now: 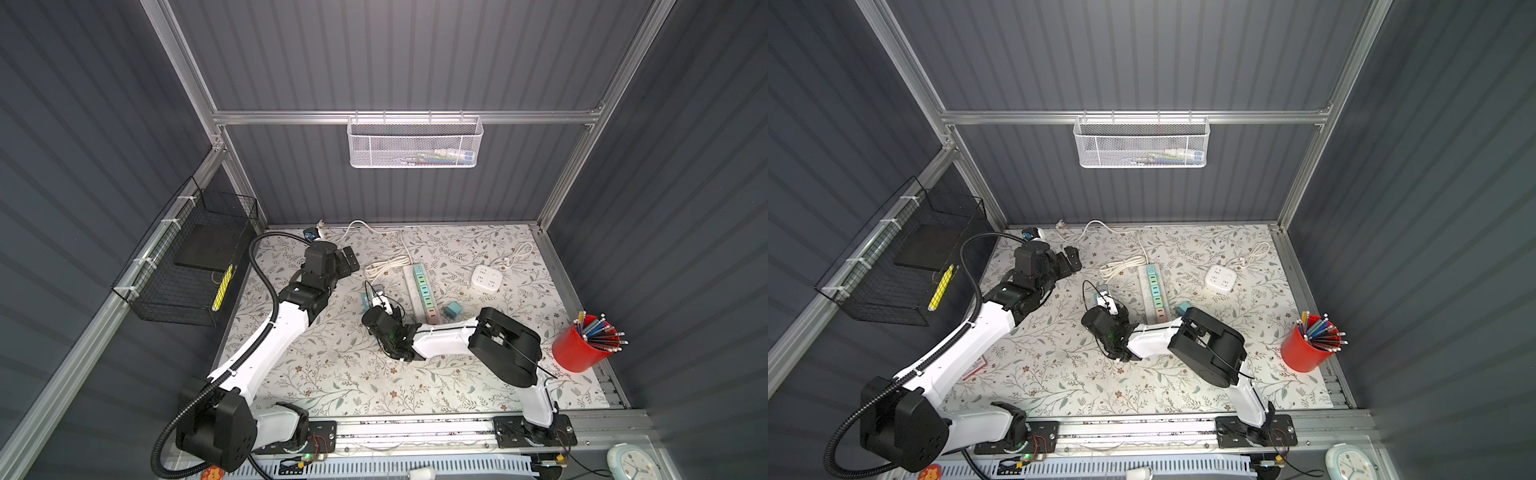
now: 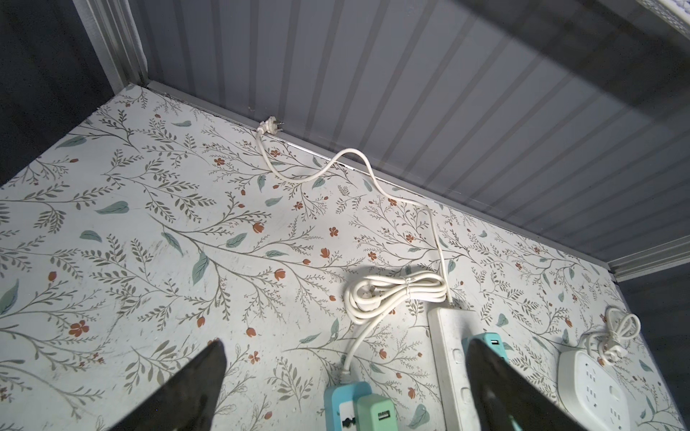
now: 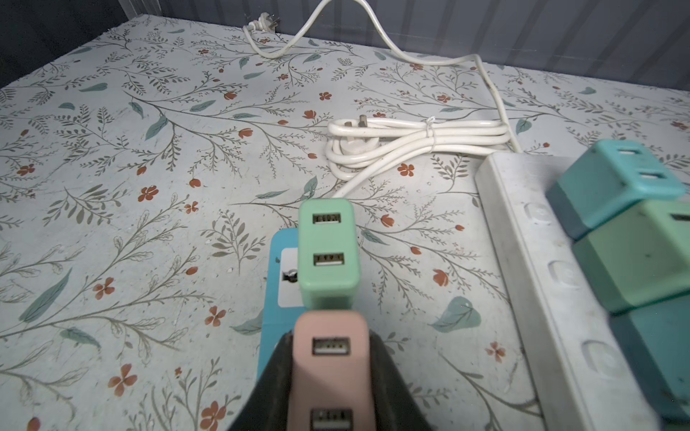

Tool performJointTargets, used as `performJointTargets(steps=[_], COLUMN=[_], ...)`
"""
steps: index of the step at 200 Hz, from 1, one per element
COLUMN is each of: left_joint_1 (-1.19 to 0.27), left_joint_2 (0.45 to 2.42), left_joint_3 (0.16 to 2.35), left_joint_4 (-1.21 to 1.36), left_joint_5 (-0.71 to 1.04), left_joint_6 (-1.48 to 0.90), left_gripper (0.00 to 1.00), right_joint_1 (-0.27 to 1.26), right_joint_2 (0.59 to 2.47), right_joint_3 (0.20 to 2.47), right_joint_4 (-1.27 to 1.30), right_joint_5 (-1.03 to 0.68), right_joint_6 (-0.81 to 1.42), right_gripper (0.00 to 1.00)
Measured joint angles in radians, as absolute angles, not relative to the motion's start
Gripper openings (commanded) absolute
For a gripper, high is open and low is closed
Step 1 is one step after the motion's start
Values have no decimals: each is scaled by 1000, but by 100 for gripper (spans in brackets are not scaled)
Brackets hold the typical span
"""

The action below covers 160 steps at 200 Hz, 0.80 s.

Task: Insert the plug
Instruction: 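Lower the pink adapter into the blue strip socket beside the mint adapter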

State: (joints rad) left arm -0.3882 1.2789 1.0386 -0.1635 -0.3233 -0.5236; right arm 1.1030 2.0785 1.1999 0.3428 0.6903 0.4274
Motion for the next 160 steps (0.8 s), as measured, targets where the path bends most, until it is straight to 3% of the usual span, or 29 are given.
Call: performJointTargets(steps=[45,79,102,160], left_joint_1=[-388,-388,-388,-388], left_joint_2=[1268,1263,1262,1250], left_joint_3=[1039,1038,1038,1036], left_joint_4=[-163,-163,-163,-162], left_joint_5=[-326,-326,-326,-326], left_joint_6=[-517,-516,-516,-514], left_gripper=[100,100,100,100], right_joint_1=[1103,1102,1103,1080], right_joint_2=[2078,2071,2062,1902], right_joint_3=[1196,1196,1199,1210], right_joint_4=[351,284,220,193], right_joint_5=[691,646,619,593], right_joint_6=[443,458,455,416], right_gripper=[30,56,65,72])
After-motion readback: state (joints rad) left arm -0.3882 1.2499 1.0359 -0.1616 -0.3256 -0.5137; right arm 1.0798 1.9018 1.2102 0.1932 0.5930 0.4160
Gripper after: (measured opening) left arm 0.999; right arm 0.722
